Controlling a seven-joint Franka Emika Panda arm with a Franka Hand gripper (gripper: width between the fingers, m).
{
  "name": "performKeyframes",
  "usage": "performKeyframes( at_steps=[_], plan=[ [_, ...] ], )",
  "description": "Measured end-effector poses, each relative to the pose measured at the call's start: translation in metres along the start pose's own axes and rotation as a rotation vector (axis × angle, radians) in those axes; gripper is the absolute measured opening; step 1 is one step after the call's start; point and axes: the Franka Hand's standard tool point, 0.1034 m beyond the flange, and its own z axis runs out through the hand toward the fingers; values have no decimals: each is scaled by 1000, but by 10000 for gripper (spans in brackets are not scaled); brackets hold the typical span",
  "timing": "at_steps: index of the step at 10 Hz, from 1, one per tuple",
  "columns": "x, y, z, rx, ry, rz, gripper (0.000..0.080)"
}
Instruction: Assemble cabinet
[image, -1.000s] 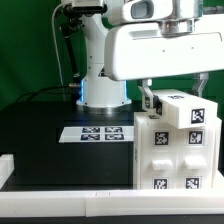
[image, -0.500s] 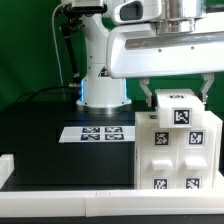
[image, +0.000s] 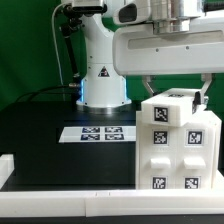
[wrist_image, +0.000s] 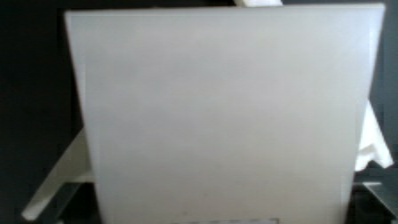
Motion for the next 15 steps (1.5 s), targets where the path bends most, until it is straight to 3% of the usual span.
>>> performKeyframes(
  at_steps=[3,6,8,11,15],
  plan=[
    [-2,-1,0,16,-17,364,561],
    [-6,-4,1,14,-22,652,561],
    [-7,-6,1,18,-25,731,561],
    [-8,-9,0,34,-52,933,561],
    [-11,-6,-3,75,-90,1286,561]
  ],
)
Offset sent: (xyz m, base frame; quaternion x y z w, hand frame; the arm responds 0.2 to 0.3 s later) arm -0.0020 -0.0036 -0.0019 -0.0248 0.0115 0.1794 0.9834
